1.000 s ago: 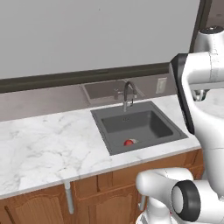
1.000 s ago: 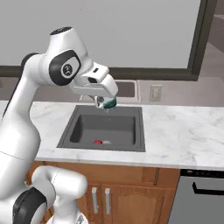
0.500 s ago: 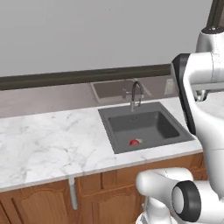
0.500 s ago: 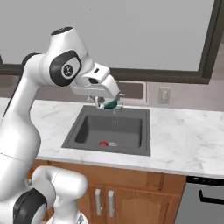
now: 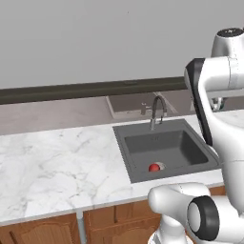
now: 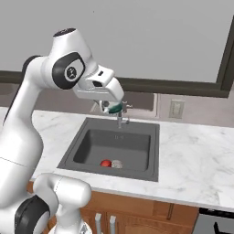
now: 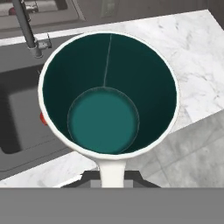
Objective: Pick the teapot and mug and place them in the sink. Then turn on the water.
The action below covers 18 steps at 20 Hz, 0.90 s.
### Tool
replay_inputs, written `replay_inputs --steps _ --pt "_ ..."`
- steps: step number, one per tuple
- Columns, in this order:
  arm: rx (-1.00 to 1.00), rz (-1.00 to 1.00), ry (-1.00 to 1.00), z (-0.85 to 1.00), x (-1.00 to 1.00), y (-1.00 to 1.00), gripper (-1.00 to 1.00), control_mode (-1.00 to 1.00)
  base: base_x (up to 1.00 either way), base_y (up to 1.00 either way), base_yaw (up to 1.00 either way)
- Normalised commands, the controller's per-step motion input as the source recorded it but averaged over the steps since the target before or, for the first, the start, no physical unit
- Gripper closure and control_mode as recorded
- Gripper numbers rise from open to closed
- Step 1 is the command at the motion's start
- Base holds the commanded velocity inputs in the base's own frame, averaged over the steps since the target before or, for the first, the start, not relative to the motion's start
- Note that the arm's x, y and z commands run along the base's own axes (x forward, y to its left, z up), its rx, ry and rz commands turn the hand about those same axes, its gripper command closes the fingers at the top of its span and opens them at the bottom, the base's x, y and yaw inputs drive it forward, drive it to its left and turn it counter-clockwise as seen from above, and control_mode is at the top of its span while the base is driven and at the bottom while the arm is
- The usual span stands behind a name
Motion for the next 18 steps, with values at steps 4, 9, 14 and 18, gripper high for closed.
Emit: replay_inputs --steps 4,9,14,18 --pt "0.00 0.00 0.00 0.00 0.00 0.00 1.00 1.00 0.63 -0.30 0.05" --pt "0.00 0.00 0.00 0.00 0.00 0.00 1.00 1.00 0.02 -0.05 0.01" --pt "0.00 0.00 0.00 0.00 0.00 0.00 1.00 1.00 0.00 0.00 0.00" --pt "0.00 0.00 0.00 0.00 0.00 0.00 1.00 1.00 0.00 0.00 0.00"
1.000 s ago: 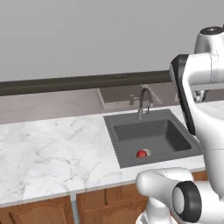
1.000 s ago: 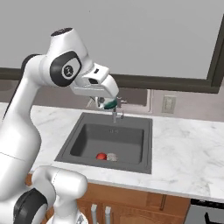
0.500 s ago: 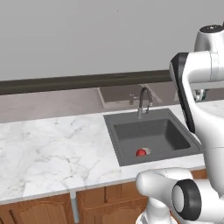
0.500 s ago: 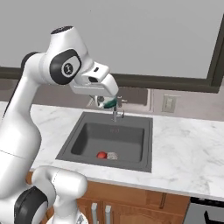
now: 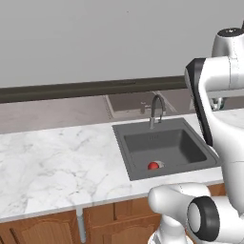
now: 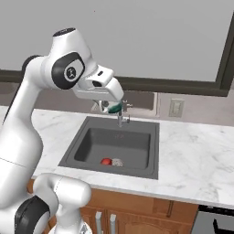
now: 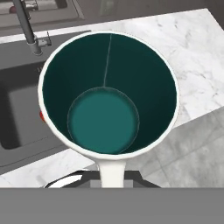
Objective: Pick the teapot and mug and place them in the sink. Then turn on the water.
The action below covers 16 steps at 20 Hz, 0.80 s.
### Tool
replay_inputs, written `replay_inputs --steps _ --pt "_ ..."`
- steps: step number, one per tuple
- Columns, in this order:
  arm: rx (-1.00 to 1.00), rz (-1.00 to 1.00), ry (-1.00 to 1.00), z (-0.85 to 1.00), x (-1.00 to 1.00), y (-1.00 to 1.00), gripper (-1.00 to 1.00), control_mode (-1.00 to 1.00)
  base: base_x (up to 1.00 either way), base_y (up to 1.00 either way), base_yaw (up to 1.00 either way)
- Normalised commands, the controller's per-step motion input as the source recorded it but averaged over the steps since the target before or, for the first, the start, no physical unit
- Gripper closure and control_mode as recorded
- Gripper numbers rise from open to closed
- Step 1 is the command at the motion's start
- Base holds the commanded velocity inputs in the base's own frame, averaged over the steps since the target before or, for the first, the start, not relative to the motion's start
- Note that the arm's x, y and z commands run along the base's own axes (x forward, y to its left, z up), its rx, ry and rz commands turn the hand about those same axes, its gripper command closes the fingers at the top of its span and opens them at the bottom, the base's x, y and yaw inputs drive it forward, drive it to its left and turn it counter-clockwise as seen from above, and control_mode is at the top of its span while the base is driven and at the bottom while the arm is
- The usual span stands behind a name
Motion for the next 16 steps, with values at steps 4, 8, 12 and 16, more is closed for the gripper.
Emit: replay_inputs --steps 4,8,12,16 --pt "0.00 0.00 0.00 0.00 0.00 0.00 1.00 1.00 0.00 0.00 0.00" --pt "0.00 0.00 0.00 0.00 0.00 0.00 1.00 -1.00 0.00 0.00 0.00" --pt "0.00 0.00 0.05 -0.06 0.04 0.00 1.00 -1.00 0.00 0.00 0.00" --pt "0.15 0.00 0.08 -0.46 0.08 -0.09 1.00 -1.00 0.00 0.00 0.00"
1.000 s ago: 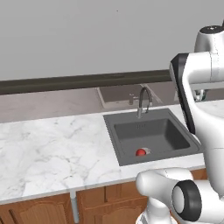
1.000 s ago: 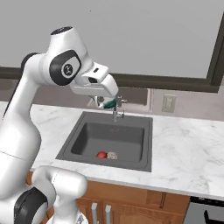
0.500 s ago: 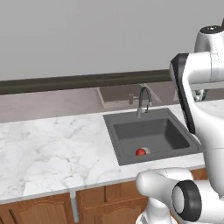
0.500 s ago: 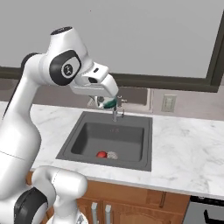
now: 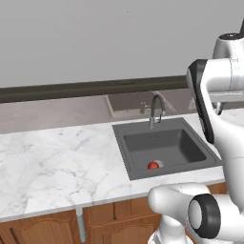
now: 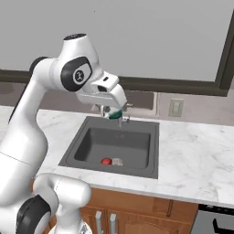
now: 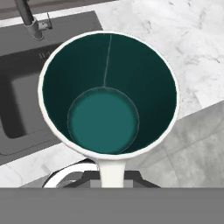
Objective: Pick the teapot and mug and place them in the sink. Then turn on the water.
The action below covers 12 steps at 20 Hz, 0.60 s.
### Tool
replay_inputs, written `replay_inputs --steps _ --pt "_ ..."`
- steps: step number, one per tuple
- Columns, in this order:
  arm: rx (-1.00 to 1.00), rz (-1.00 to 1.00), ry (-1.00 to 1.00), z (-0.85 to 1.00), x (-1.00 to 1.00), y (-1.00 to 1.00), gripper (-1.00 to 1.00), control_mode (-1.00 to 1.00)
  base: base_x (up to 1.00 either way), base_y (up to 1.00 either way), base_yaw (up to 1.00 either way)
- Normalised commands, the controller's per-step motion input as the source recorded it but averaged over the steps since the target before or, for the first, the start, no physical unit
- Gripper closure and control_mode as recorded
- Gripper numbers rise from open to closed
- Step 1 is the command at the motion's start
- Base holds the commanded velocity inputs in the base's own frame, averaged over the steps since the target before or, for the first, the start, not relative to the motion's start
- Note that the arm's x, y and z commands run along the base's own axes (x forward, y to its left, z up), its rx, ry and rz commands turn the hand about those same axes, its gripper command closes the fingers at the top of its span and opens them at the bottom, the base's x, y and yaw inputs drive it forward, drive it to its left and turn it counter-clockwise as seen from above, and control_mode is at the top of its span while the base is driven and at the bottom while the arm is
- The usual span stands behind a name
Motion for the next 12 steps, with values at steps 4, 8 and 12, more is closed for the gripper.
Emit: replay_inputs --steps 4,8,12 --pt "0.14 0.00 0.13 -0.58 0.49 0.00 1.00 -1.00 0.00 0.00 0.00" --pt "0.15 0.00 0.08 -0.63 0.31 -0.03 1.00 -1.00 0.00 0.00 0.00" --pt "0.10 0.00 0.01 -0.76 0.36 -0.05 1.00 -1.00 0.00 0.00 0.00"
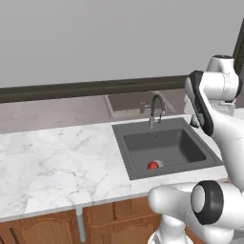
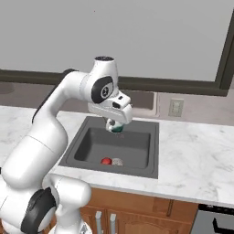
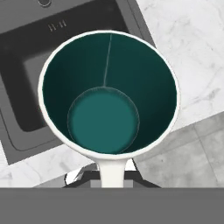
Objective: Pick the teapot and mug and place them in the sink. Then turn on the water.
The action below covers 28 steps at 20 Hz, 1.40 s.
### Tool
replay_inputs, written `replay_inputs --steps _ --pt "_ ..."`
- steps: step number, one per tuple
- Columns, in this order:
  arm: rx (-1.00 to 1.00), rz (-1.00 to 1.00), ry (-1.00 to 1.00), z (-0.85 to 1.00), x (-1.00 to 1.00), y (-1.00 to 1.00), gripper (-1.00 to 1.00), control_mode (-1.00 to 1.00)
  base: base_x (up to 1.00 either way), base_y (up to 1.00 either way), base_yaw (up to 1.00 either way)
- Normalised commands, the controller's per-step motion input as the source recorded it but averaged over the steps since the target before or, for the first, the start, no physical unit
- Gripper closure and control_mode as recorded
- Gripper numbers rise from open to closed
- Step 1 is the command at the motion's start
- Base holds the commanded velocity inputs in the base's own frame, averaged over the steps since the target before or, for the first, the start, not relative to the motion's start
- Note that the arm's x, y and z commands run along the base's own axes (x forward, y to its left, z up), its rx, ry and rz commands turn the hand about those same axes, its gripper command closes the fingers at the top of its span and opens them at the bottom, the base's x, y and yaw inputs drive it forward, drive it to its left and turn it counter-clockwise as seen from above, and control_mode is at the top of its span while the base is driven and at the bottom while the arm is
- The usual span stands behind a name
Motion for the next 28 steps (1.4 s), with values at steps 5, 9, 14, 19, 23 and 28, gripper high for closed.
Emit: replay_inputs --steps 5,9,14,19,23,28 --pt "0.06 0.00 0.00 -0.67 0.15 -0.15 1.00 -1.00 0.00 0.00 0.00" --pt "0.00 0.00 -0.01 -0.56 0.00 0.00 1.00 -1.00 0.00 0.00 0.00" --pt "0.00 0.00 -0.01 -0.51 0.00 0.00 1.00 -1.00 0.00 0.00 0.00" --pt "0.00 0.00 0.01 -0.14 0.00 0.00 1.00 -1.00 0.00 0.00 0.00" --pt "0.00 0.00 0.02 -0.05 0.00 0.00 1.00 -1.00 0.00 0.00 0.00" --pt "0.00 0.00 0.00 -0.37 0.00 0.00 1.00 -1.00 0.00 0.00 0.00"
